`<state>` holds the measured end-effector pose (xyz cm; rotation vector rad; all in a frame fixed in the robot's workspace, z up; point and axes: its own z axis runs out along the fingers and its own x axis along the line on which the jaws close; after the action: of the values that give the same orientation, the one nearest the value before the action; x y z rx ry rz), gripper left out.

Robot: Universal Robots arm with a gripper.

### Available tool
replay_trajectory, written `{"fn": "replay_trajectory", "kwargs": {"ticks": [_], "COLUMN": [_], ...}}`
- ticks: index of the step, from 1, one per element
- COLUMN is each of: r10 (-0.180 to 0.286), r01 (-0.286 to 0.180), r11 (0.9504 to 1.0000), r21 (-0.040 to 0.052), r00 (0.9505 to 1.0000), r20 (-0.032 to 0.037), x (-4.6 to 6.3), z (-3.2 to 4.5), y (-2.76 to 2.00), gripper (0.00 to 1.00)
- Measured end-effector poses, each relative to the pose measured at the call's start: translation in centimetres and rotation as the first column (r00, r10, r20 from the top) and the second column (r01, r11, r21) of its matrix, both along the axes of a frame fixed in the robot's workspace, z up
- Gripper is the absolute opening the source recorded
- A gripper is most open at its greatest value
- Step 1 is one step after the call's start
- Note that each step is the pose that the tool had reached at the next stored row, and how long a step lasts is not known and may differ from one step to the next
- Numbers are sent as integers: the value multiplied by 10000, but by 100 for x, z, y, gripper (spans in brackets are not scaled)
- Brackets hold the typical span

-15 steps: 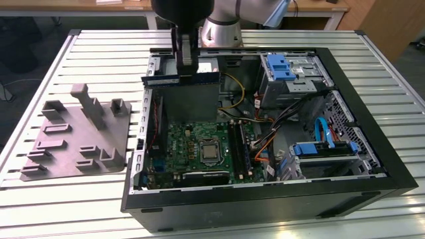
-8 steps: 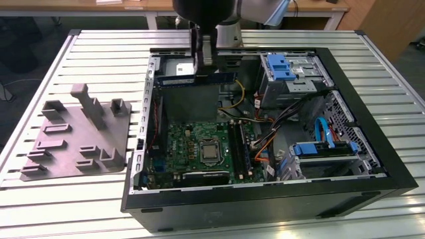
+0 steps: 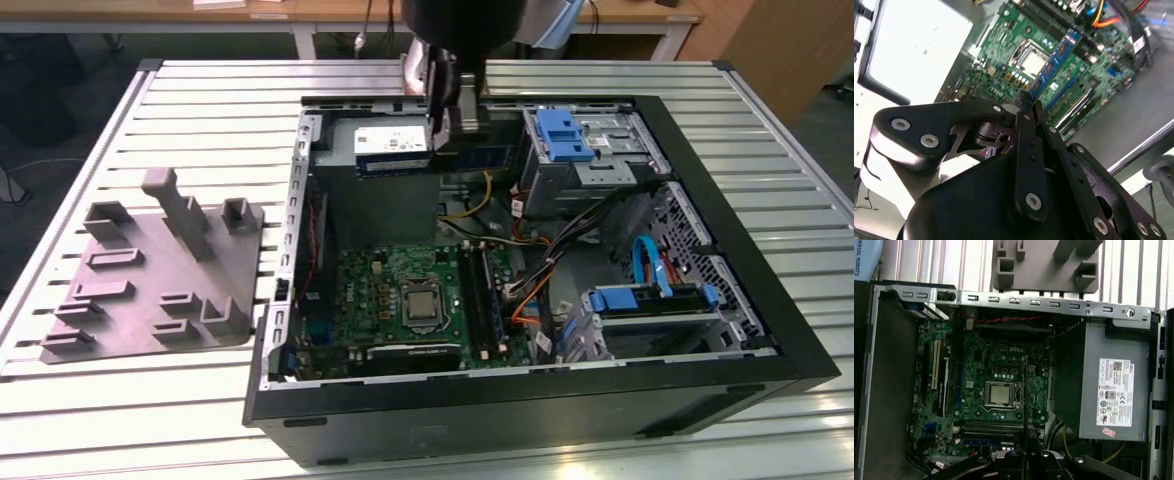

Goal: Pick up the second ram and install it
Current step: 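Pick up the second ram and move it above second insertion slot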

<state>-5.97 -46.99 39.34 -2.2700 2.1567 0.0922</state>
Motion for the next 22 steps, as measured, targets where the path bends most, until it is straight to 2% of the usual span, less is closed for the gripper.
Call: {"fn": "replay_trajectory", "kwargs": {"ticks": [3,9,11,13,16,22], "r10": [0,2,1,1,2,2], "r01": [0,-2,-1,-1,-2,-2], "r11": [10000,10000,10000,10000,10000,10000], "r21": [0,-1,-1,0,0,-3], "r00": [10000,10000,10000,10000,10000,10000], "r20": [-1,0,0,-2,-18,-44], "x": [70,77,77,79,112,218], "z": [-3,-3,-6,-17,-65,-166], "y": [-1,-7,-49,-125,-212,-290], "gripper": [14,14,14,14,14,14]}}
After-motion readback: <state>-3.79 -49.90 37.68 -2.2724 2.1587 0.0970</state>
